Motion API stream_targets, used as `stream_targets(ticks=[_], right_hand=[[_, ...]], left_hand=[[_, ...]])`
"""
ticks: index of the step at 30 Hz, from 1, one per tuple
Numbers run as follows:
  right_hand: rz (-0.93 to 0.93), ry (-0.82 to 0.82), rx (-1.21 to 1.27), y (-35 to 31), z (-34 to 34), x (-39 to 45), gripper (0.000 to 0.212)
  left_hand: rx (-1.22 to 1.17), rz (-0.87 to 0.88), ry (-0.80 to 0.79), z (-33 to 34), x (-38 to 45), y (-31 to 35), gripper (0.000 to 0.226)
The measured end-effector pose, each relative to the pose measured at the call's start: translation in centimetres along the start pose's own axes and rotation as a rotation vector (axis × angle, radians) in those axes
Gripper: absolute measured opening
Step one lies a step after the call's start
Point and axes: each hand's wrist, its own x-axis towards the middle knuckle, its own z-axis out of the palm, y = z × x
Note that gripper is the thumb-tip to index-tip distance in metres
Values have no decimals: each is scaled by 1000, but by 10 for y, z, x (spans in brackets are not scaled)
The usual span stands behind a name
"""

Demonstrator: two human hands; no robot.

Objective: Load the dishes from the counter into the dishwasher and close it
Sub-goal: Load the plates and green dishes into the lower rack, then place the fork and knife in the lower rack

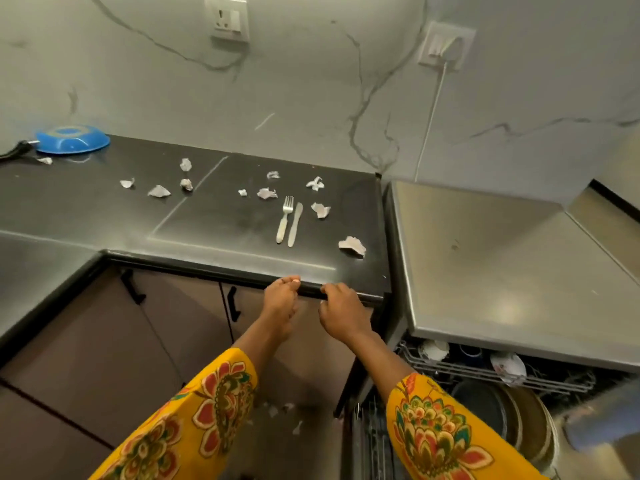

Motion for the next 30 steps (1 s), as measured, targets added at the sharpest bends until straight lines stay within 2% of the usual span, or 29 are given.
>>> stream_targets(ticks=[6,12,15,19,22,26,30], right_hand=[[-6,-6,23,-42,9,77,32],[22,-62,-35,-67,21,137,45],[40,-101,-90,-73,25,161,42],[55,-196,-148,-73,32,181,52],[72,-215,-178,-71,33,195,54],[113,-196,-131,-69,30,213,54],[176,-167,-17,-73,27,233,57]], left_hand=[[-23,30,63,-18,68,42,16],[23,-18,39,-23,134,73,20],[22,-48,5,-19,161,85,19],[-14,-82,-63,-11,182,99,12],[61,-52,-101,-3,194,111,28],[137,-65,-174,5,203,128,31],[89,-118,-200,8,217,134,30]])
